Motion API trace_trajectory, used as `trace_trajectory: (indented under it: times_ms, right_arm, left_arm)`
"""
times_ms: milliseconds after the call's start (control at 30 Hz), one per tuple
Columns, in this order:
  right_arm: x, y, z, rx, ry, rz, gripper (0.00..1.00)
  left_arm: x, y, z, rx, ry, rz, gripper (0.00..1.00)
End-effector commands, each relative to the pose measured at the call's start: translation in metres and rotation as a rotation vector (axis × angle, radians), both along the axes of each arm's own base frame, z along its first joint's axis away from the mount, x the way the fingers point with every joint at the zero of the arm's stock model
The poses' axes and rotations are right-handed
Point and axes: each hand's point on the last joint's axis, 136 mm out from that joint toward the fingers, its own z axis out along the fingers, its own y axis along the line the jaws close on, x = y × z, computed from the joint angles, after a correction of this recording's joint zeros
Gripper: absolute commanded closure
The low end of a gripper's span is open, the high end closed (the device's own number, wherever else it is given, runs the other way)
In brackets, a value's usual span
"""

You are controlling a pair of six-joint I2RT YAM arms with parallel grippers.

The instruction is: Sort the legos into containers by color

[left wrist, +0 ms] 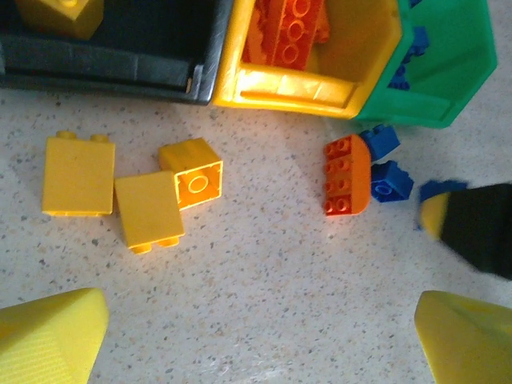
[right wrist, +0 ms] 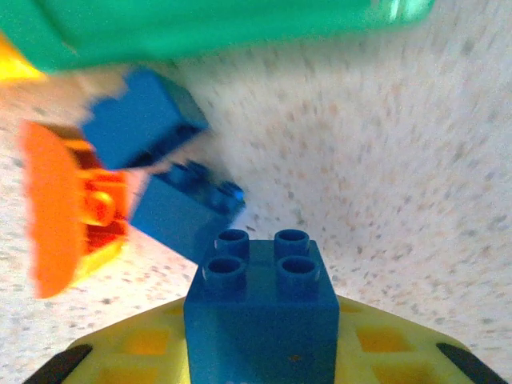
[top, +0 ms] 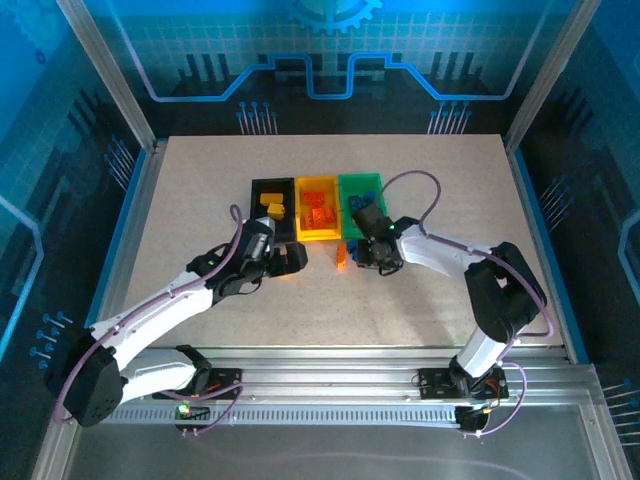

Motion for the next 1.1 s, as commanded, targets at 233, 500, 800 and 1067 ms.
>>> trace_trajectory:
  times_ms: [233, 500, 800, 1067]
  right_arm:
    - [0.114, 0.0, 0.056, -0.079, -0.168, -0.038, 0.68]
    - [0.147, 0.013, 0.06, -0.084, -0.171, -0.023, 0.47]
    - [0.084, 0.025, 0.089, 0.001, -0.208, 0.044, 0.34]
    - [0.034, 0.036, 0.038, 0.128, -0.091, 0.11, 0.37]
  left_arm:
    - [-0.025, 0.017, -0.017, 0.005, 0.051, 0.033, 0.01]
    - [-0.036, 0.031, -0.018, 0.022, 0.066, 0.069, 0.01]
    - [-0.033, 0.039, -0.013, 0.028, 0.049, 0.094, 0.01]
    - [-0.033, 0.042, -0.019, 0.034, 0.066, 0.104, 0.01]
